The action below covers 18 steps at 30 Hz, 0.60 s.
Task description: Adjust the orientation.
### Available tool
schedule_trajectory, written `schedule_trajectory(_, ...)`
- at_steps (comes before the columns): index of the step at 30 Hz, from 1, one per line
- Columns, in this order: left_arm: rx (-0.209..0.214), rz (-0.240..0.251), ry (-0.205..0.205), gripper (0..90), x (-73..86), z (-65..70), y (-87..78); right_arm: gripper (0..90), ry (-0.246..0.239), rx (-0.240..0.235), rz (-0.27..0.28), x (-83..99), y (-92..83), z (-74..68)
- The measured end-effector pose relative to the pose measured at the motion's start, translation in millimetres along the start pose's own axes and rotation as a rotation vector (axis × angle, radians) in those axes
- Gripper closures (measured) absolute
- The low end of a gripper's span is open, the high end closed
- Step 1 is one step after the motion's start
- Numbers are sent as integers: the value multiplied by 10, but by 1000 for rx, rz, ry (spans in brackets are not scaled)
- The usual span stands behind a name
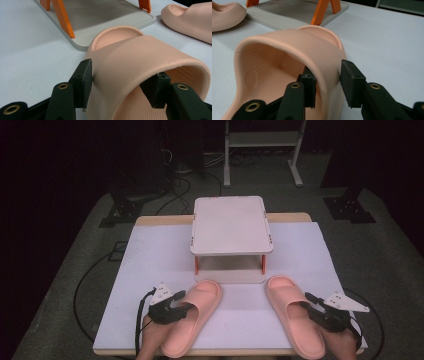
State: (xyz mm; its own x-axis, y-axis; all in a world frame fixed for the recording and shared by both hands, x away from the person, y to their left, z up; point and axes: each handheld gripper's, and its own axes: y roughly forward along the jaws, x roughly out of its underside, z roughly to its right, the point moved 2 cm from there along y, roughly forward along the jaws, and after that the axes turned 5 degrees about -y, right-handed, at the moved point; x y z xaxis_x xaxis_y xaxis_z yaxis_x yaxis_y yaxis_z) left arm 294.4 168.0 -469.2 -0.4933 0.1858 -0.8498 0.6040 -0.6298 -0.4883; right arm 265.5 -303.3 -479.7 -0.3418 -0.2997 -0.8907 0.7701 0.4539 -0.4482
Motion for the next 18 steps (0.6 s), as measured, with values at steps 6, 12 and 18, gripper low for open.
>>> schedule_trajectory(6,-6,3,4,489,-2,-1,-16,691,-11,-15,-7,-26,20,-16)
schedule_trajectory(12,-20,11,-1,545,-7,-15,-52,744,-7,-36,-5,-52,8,-48)
schedule_trajectory(18,-30,35,-12,642,-13,-47,-97,776,-9,-51,-5,-89,8,-81)
